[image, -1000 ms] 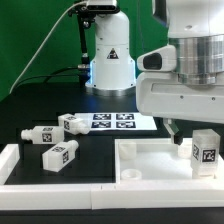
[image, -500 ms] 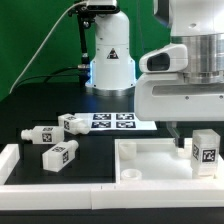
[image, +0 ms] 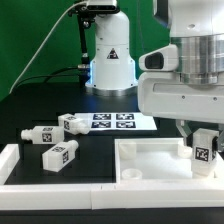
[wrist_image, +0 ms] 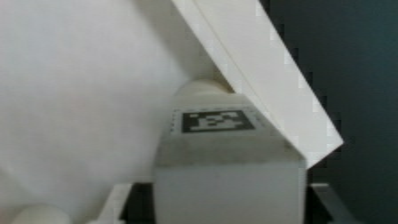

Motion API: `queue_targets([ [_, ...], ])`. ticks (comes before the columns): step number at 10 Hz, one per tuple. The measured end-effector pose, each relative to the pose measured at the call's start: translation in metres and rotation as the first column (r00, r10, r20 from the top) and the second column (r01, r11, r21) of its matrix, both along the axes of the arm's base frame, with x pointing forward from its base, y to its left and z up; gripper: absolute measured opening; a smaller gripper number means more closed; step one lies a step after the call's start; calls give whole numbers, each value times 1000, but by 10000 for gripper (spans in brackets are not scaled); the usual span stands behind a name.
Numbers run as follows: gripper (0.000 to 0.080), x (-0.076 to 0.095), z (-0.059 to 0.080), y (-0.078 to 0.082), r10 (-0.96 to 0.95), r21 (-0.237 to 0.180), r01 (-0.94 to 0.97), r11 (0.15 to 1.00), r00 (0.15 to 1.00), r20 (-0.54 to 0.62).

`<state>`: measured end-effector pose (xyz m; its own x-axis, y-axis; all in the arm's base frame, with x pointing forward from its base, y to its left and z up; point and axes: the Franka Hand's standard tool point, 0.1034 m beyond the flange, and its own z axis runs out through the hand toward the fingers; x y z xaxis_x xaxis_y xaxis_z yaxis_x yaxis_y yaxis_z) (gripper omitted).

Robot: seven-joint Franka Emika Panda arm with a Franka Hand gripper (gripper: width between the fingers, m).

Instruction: Assemble one leg

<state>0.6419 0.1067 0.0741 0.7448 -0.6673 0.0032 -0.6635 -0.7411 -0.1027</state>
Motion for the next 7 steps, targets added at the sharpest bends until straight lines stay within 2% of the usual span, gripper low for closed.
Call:
queue_targets([
  [2,285,0,0,-2,-221,19,221,975,975,-21],
  [3,285,0,-1,-4,-393,48,395,917,918,-44],
  [4,285,-1,-2,-5,-561,69,565,822,825,-75],
  [6,286,-1,-2,-5,-752,66,761,645,648,-119],
  [7,287,-2,-2,-5,-780,64,790,610,613,-125],
])
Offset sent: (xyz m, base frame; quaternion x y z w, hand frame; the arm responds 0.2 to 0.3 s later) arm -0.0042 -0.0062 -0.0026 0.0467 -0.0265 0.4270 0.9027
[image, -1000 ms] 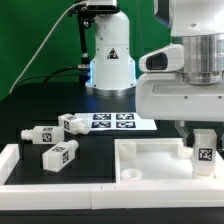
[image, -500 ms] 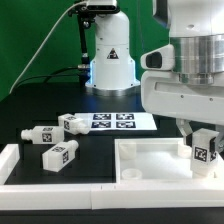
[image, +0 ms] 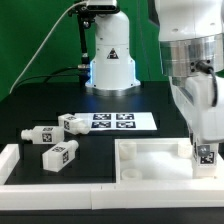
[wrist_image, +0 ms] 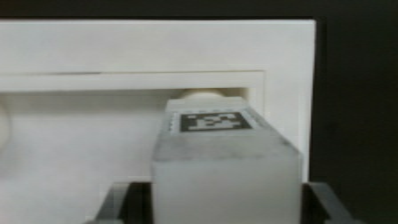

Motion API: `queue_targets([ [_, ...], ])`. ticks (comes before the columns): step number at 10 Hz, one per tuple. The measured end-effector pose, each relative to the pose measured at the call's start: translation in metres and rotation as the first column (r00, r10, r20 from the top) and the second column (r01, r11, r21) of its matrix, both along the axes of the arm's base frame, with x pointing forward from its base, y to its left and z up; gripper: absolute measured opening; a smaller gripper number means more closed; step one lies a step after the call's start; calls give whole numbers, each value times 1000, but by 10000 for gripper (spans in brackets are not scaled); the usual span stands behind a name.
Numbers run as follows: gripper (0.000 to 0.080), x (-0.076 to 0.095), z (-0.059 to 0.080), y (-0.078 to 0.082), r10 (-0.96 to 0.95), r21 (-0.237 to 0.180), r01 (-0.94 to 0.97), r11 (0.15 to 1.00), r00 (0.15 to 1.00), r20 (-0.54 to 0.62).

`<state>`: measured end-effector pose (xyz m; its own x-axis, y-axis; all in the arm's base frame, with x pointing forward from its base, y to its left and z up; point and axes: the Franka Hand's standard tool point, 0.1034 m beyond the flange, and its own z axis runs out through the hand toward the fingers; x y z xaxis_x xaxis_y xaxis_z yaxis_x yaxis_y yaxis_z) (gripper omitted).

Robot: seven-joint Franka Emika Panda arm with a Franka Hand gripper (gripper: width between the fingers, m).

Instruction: Assemble one leg

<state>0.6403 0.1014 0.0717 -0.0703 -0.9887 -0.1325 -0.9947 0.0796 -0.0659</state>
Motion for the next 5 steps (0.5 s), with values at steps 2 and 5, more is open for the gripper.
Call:
queue_targets([
  [2,288,0,0,0,31,-3,-31,1000,1000,4],
  [5,624,2,2,6,447,-58,-444,894,893,46],
])
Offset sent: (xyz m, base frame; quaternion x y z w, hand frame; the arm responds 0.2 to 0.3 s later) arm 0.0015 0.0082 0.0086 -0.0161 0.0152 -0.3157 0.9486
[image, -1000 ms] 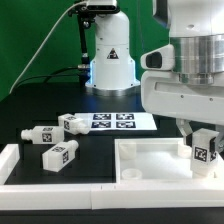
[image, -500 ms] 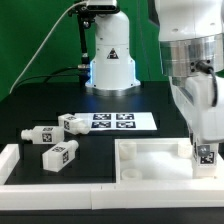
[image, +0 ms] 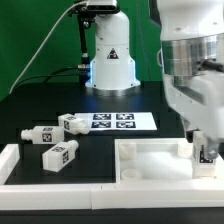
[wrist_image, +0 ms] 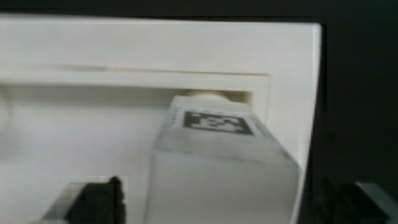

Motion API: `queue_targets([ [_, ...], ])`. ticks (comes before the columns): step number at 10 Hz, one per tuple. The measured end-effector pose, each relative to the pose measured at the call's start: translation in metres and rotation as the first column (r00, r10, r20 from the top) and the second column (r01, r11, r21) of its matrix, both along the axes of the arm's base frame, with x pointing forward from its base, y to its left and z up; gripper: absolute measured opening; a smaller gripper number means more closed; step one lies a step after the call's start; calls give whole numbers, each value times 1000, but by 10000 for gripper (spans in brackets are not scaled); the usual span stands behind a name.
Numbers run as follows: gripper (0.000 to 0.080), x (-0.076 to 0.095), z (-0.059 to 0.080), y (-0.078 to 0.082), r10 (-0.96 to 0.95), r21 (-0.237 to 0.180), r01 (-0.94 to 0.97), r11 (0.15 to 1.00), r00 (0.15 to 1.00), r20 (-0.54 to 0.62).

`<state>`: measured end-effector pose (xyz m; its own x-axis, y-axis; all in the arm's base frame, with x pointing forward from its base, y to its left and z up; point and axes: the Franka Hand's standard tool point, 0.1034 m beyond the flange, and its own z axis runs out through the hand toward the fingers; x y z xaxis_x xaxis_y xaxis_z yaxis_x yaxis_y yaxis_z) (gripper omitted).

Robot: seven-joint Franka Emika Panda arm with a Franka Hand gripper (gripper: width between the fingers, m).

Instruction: Assemble one leg

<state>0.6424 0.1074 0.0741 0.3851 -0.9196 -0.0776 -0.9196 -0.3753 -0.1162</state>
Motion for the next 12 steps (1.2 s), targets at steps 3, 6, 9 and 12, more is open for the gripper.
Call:
queue_targets([
  [3,648,-2,0,9,256,-21,-256,967,966,24],
  [6,649,-3,-2,7,547,-78,-544,836,836,32],
  [9,649,3,-6,4,836,-186,-818,544,547,38],
  [12,402,1,-7,4,774,-170,-758,629,632,44],
])
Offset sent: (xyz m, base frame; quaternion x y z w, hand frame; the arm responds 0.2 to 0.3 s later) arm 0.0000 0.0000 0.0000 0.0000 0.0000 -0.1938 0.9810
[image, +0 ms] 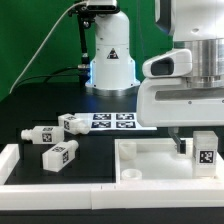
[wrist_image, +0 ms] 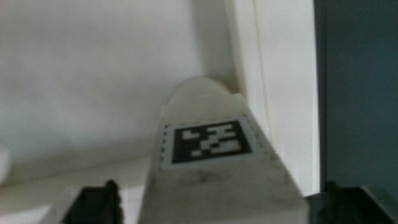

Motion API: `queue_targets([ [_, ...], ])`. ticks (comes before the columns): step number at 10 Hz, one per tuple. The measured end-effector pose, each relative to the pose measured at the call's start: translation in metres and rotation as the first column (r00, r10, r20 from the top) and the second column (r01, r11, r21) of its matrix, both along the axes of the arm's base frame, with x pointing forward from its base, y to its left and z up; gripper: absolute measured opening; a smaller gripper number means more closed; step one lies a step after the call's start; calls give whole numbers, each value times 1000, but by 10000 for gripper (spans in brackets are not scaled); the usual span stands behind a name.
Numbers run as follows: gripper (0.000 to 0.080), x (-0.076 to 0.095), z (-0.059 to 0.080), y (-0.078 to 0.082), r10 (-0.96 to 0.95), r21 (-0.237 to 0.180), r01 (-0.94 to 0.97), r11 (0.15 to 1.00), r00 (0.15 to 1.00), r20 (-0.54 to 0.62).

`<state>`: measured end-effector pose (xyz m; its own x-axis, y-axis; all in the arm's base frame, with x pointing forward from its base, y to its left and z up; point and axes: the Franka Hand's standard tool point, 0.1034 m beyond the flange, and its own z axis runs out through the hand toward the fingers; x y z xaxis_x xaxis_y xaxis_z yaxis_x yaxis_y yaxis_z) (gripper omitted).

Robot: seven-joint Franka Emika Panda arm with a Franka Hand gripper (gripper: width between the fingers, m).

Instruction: Assemble one leg

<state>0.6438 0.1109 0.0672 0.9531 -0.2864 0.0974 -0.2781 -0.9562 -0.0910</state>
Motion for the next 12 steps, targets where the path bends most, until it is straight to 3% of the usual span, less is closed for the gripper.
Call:
queue_targets([
  [1,402,0,0,0,-73,10,73,997,997,-5],
  [2,285,0,-1,-1,-159,18,159,987,987,-12],
  [5,285,-1,-2,-4,-446,51,448,893,894,-44],
  [8,285,-2,-2,-8,-728,83,735,673,678,-102],
  [10,285,-3,-2,-7,-891,83,903,421,429,-149],
  [12,287,-4,-2,-5,-950,79,968,238,249,-189],
])
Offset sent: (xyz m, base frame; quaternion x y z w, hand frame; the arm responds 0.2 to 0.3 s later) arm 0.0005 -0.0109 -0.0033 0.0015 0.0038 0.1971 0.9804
